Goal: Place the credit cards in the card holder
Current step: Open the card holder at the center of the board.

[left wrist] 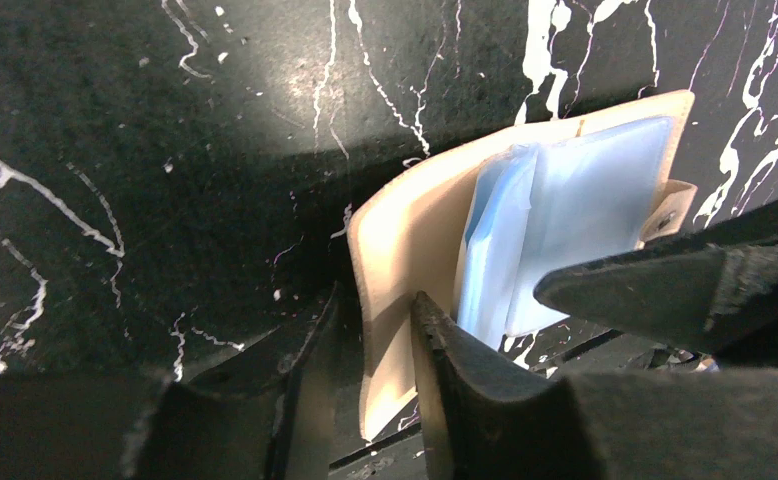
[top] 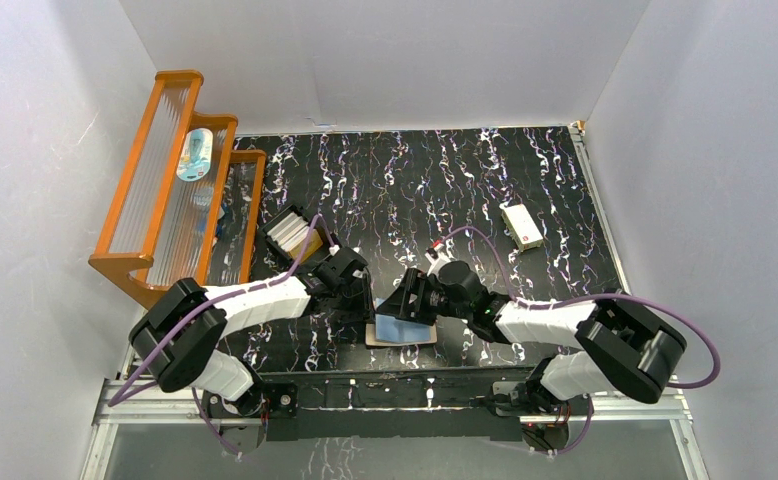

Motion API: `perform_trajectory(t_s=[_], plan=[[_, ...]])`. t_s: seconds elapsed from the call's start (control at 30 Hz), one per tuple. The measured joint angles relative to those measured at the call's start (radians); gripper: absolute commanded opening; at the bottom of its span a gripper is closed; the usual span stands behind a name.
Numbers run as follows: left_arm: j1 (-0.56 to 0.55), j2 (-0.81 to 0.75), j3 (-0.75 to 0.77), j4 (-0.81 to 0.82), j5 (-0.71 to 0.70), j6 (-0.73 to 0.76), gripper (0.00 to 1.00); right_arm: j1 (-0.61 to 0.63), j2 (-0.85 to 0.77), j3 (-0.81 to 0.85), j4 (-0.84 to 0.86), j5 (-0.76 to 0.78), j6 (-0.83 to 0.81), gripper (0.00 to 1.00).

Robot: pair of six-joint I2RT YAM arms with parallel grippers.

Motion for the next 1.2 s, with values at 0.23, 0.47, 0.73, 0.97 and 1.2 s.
perform_trajectory(t_s=[0.23, 0.47, 0.73, 0.97, 1.2], plan=[[0.000, -0.080, 0.010, -0.102, -0.049, -0.021, 0.38, 0.000, 0.046, -0.014, 0.033, -0.001, 0.000, 0.64], [0.000, -0.132, 0.116, -0.220, -0.131, -0.005, 0.43, 0.000, 0.061, 0.010, -0.014, -0.002, -0.008, 0.41], [0.012, -0.146, 0.251, -0.444, -0.366, 0.002, 0.49, 0.029, 0.093, 0.135, -0.172, 0.076, -0.080, 0.38], [0.176, -0.171, 0.285, -0.589, -0.482, 0.027, 0.47, 0.064, 0.170, 0.187, -0.282, 0.135, -0.146, 0.35], [0.335, -0.248, 0.249, -0.593, -0.517, 0.071, 0.47, 0.092, 0.155, 0.240, -0.341, 0.164, -0.245, 0.40]])
